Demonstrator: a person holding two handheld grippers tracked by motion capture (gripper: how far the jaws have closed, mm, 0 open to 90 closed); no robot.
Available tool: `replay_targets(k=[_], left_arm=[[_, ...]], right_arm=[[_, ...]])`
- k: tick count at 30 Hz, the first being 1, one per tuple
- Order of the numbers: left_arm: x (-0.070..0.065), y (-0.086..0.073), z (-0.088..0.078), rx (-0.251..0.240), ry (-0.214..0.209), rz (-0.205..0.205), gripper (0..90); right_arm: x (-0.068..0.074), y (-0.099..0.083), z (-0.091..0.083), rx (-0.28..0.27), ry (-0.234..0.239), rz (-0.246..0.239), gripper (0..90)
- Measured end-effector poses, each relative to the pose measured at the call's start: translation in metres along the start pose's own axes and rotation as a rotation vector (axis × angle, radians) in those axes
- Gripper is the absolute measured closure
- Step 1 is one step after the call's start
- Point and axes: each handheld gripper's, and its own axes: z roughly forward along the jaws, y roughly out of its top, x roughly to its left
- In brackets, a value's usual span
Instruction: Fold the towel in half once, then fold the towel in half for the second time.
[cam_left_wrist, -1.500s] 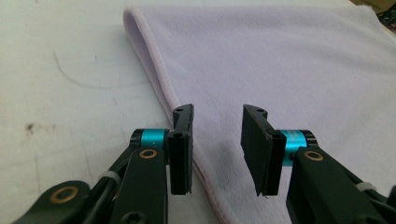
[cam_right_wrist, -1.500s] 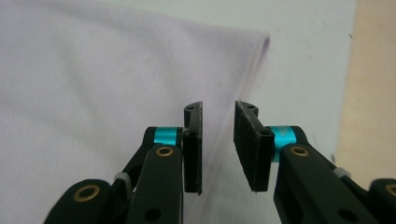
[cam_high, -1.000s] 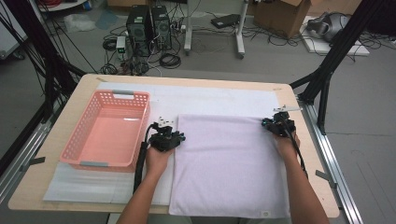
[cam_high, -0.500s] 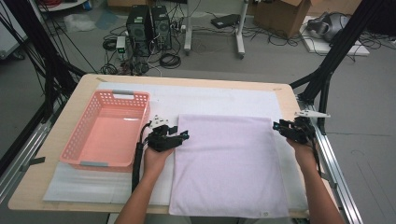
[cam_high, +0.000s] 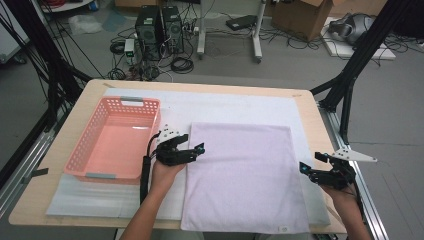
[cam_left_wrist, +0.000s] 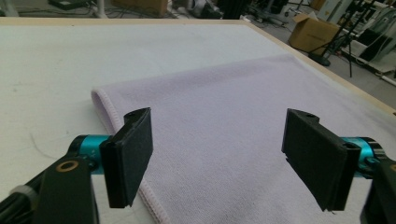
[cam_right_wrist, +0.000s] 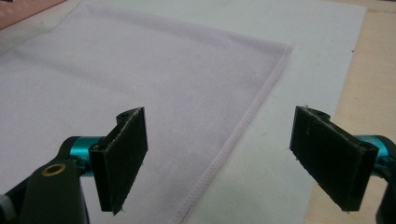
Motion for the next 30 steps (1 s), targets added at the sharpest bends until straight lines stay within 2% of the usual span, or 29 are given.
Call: replay_targets(k=[2, 5, 14, 17, 19, 22, 25, 30], left_arm=[[-0.002, 0.002, -0.003, -0.019, 0.017, -0.003, 21.4], [-0.004, 0.003, -0.007, -0.042, 0.015, -0.001, 20.2], [-0.004, 0.005, -0.005, -0.041, -0.009, -0.03, 22.0], [-0.003, 0.006, 0.001, -0.006, -0.015, -0.035, 24.3], [-0.002, 0.007, 0.007, 0.019, 0.005, -0.025, 24.4], [0.003, 0.011, 0.014, 0.031, 0.021, -0.029, 25.1], [0.01, 0.014, 0.022, 0.052, 0.045, -0.026, 25.4], [0.021, 0.011, 0.035, 0.094, 0.078, -0.051, 27.2]], right_arm=[[0.0, 0.0, -0.003, -0.011, 0.007, 0.001, 17.8], [0.0, -0.001, -0.006, -0.035, 0.006, 0.009, 17.7], [-0.001, -0.003, -0.005, -0.023, 0.004, 0.017, 17.6], [-0.002, -0.003, -0.002, -0.018, 0.01, 0.02, 17.6], [-0.003, -0.002, 0.002, -0.015, 0.022, 0.034, 17.6], [-0.006, -0.001, 0.009, -0.001, 0.029, 0.045, 17.6], [-0.01, 0.003, 0.019, 0.023, 0.032, 0.058, 17.6], [-0.017, 0.015, 0.043, 0.071, 0.036, 0.073, 17.6]])
